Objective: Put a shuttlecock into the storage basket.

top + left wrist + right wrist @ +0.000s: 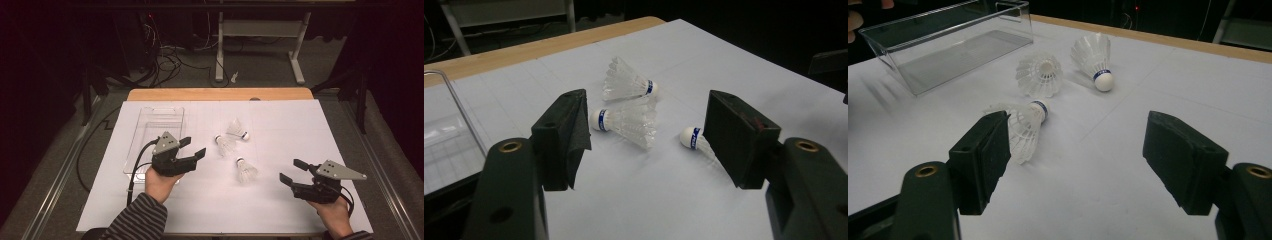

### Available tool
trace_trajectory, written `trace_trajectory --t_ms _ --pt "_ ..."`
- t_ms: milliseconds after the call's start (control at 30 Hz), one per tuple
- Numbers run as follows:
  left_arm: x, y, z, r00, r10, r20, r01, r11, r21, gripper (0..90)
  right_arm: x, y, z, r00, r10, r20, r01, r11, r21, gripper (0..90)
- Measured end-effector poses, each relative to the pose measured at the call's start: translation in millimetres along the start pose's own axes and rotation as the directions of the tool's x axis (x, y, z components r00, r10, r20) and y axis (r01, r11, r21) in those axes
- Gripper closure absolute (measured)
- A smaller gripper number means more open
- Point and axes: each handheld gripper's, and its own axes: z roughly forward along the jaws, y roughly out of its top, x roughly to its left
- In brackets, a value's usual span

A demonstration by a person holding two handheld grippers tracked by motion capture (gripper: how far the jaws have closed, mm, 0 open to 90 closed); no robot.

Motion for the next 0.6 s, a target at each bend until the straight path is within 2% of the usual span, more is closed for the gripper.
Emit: trace_trajectory --t_ms 600 --pt "-12.4 -5.9 32.8 0.9998 0.007 0.019 -0.007 0.9998 0.018 35.8 0.8 0.3 -0.7 1.0000 -0.002 -0.006 0.002 1.000 -0.006 27.7"
